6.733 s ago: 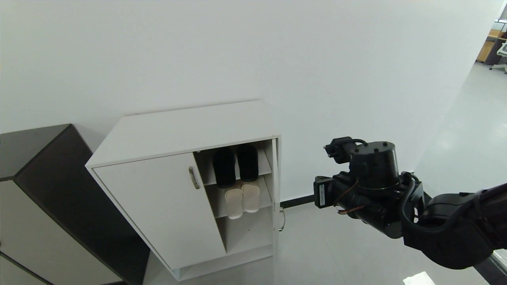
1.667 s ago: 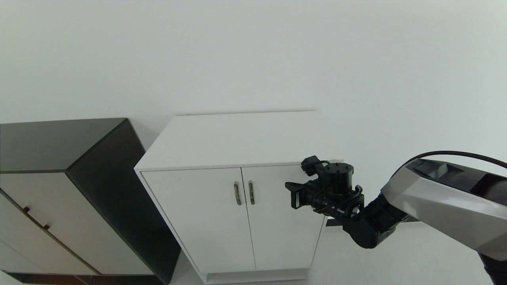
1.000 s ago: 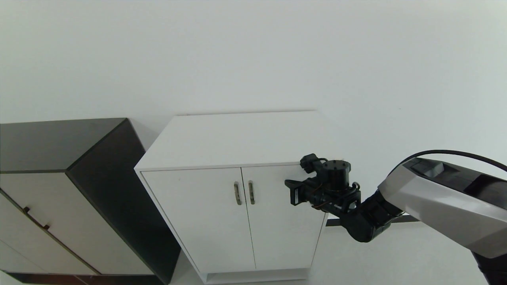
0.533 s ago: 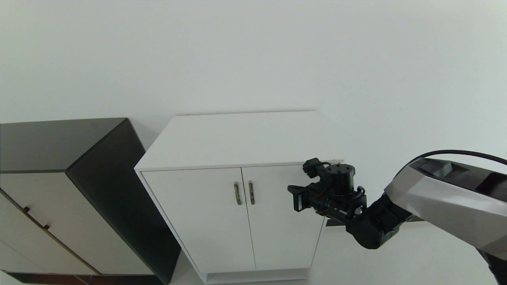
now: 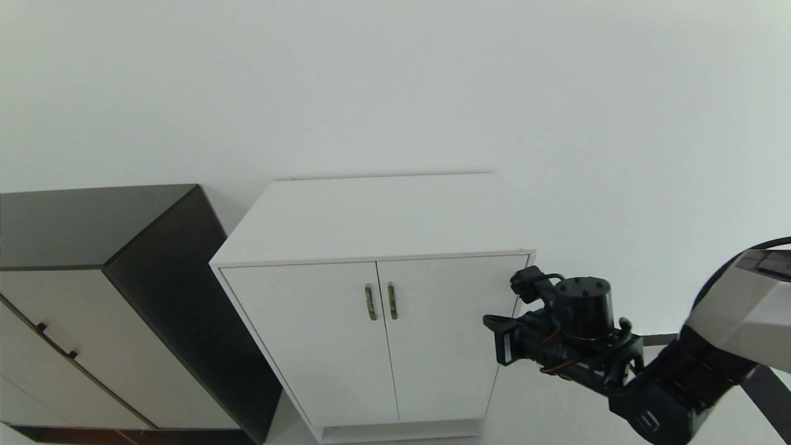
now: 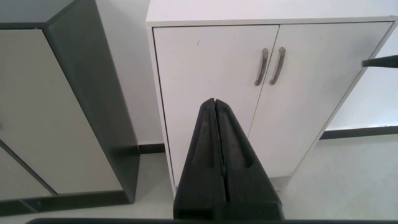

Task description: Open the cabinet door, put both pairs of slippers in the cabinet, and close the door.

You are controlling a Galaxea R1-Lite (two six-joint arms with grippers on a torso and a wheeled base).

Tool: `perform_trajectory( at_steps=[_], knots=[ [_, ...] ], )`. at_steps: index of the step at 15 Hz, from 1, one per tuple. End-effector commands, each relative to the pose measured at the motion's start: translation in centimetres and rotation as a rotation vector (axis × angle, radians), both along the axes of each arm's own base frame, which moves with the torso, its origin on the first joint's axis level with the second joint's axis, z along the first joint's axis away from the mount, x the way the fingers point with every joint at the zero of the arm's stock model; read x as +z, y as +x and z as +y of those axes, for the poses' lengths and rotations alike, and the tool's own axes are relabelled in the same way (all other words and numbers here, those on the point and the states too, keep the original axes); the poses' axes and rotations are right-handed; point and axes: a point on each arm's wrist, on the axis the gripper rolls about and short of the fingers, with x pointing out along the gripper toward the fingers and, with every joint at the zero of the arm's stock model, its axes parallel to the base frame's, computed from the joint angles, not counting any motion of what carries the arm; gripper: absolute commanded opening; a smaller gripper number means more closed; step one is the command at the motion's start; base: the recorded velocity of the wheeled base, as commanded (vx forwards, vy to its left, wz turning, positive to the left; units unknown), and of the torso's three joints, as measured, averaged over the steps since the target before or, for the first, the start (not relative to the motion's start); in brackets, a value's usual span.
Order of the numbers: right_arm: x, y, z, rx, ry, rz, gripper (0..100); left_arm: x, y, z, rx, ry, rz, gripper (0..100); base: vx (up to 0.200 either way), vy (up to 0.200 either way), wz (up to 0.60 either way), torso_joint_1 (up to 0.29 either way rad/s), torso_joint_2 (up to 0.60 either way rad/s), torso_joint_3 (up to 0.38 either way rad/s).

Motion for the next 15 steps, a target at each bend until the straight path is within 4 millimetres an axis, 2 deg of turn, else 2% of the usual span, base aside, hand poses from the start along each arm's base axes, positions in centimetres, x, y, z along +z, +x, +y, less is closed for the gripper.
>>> perform_trajectory(
  at_steps=[1,3,4,5,7,8,9,11,13,14,15],
  knots=[
    [2.0,-3.1,-2.3,-0.098,-0.023,-0.030,0,0.0,0.0,0.0,0.001,0.000,0.000,0,0.000,0.000,0.00,0.000,0.00,0.000],
    [2.7,-6.5,-5.7,-0.247,-0.111,-0.014,0,0.0,0.0,0.0,0.001,-0.001,-0.002,0,0.000,0.000,0.00,0.000,0.00,0.000],
    [2.7,-7.4,-6.5,-0.254,-0.142,-0.009,0,0.0,0.0,0.0,0.001,-0.001,-0.002,0,0.000,0.000,0.00,0.000,0.00,0.000],
    [2.7,-9.7,-9.1,-0.285,-0.200,0.000,0,0.0,0.0,0.0,0.001,-0.003,-0.002,0,0.000,0.000,0.00,0.000,0.00,0.000],
    [2.9,-12.6,-11.6,-0.331,-0.197,-0.006,0,0.0,0.0,0.0,0.002,-0.005,-0.001,0,0.000,0.000,0.00,0.000,0.00,0.000],
    [2.9,-14.2,-12.6,-0.343,-0.188,-0.016,0,0.0,0.0,0.0,0.002,-0.005,-0.001,0,0.000,0.000,0.00,0.000,0.00,0.000],
    [3.0,-14.9,-12.9,-0.344,-0.184,-0.023,0,0.0,0.0,0.0,0.002,-0.005,-0.001,0,0.000,0.000,0.00,0.000,0.00,0.000],
    [3.6,-18.7,-14.7,-0.335,-0.194,-0.004,0,0.0,0.0,0.0,0.002,-0.005,0.000,0,0.000,0.000,0.00,0.000,0.00,0.000],
    [3.5,-20.7,-15.6,-0.300,-0.200,0.025,0,0.0,0.0,0.0,0.002,-0.006,-0.001,0,0.000,0.000,0.00,0.000,0.00,0.000],
    [3.2,-23.0,-16.5,-0.228,-0.173,0.040,0,0.0,0.0,0.0,0.002,-0.005,0.000,0,0.000,0.000,0.00,0.000,0.00,0.000],
    [3.0,-23.8,-16.8,-0.194,-0.156,0.039,0,0.0,0.0,0.0,0.002,-0.005,-0.001,0,0.000,0.000,0.00,0.000,0.00,0.000]
  ],
)
